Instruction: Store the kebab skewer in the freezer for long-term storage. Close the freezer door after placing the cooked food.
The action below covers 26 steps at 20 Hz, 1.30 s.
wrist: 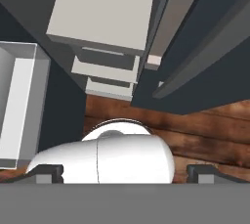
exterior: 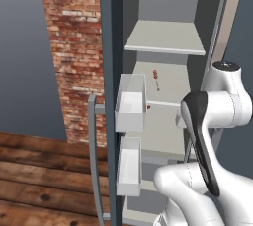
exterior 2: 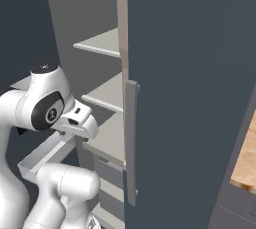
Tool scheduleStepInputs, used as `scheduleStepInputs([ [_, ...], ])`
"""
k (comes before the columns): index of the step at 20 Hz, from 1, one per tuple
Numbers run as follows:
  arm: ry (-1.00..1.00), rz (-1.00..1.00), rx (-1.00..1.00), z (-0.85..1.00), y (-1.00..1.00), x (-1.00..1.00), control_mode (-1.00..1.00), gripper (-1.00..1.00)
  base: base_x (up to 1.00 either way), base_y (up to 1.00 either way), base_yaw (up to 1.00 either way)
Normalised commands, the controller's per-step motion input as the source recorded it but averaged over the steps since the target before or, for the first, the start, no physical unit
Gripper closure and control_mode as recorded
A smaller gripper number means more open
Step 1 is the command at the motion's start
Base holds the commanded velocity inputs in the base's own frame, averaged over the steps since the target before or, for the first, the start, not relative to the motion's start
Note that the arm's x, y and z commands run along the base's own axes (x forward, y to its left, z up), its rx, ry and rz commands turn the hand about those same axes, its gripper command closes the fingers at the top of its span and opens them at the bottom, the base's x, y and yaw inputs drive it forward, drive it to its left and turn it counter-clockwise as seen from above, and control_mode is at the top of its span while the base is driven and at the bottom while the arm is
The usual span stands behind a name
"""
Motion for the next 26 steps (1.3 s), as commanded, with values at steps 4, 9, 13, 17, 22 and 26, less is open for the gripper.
scheduleStepInputs([
  [4,0.09,0.09,0.0,-0.24,0.0,-0.19,-1.0,-1.0,0.0,0.0,0.0],
  [9,0.13,0.09,0.0,-0.19,0.0,-0.15,-1.0,-1.0,0.0,0.0,0.0],
  [13,0.13,0.09,0.01,-0.29,-0.02,-0.03,-1.0,-1.0,0.0,0.0,0.0],
  [17,0.02,0.09,0.07,-0.13,-0.07,-0.03,-1.0,-1.0,0.0,0.0,0.0],
  [22,0.0,0.0,0.0,0.0,0.0,0.0,-1.0,-1.0,0.0,0.0,0.0],
  [26,0.0,0.0,0.0,0.0,0.0,0.0,-1.0,-1.0,0.0,0.0,0.0],
])
